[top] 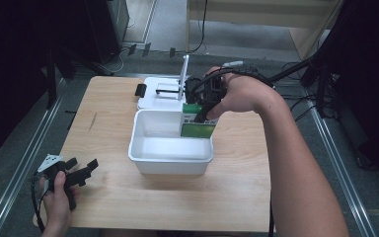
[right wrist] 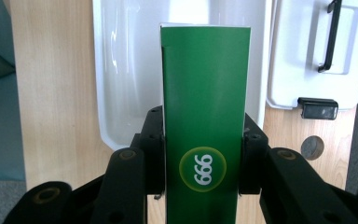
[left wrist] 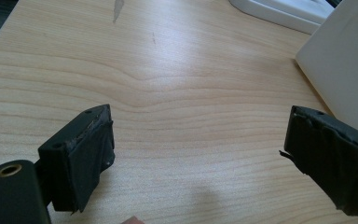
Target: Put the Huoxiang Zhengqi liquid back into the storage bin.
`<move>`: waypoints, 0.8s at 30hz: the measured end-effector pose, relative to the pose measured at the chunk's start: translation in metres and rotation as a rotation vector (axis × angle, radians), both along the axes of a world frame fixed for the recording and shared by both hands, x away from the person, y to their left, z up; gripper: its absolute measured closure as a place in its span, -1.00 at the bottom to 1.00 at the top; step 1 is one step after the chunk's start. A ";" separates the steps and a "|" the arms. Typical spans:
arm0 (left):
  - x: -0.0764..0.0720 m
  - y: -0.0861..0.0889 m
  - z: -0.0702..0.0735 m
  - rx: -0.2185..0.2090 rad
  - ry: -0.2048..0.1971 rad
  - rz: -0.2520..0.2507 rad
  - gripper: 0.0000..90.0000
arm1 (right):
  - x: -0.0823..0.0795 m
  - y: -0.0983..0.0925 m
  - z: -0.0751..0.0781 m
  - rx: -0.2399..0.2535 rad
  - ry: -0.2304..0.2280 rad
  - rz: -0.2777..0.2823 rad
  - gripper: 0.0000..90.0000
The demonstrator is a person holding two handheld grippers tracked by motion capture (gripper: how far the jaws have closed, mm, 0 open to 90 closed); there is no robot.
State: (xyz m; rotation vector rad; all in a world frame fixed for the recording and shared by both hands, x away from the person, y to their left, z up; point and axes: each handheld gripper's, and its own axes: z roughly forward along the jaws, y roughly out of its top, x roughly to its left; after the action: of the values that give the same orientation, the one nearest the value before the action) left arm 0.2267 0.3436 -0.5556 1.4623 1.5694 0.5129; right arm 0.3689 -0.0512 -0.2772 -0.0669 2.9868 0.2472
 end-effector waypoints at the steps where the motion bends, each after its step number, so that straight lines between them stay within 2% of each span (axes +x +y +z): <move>1: 0.000 0.000 0.000 0.000 0.000 0.001 -0.80 | 0.001 0.000 -0.004 0.001 0.002 0.012 0.42; 7: 0.000 0.000 0.000 0.000 0.001 0.000 -0.80 | 0.004 0.001 -0.013 0.004 0.004 0.035 0.42; 9: 0.000 0.000 0.000 0.000 0.000 0.001 -0.80 | 0.004 0.001 -0.016 0.004 0.007 0.018 0.42; 12: 0.000 0.000 0.000 0.000 0.000 0.000 -0.80 | 0.007 0.002 -0.022 0.005 0.007 0.032 0.42; 18: 0.000 0.000 0.000 -0.004 -0.001 0.002 -0.80 | 0.011 0.002 -0.033 -0.005 0.012 0.016 0.42; 24: 0.000 0.000 0.000 0.000 0.002 -0.003 -0.80 | 0.016 0.005 -0.046 -0.008 0.008 0.024 0.42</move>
State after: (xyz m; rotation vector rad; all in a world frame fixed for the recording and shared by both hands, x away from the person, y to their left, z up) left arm 0.2268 0.3440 -0.5556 1.4655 1.5682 0.5099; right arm 0.3851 -0.0465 -0.3231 -0.1027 2.9965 0.2381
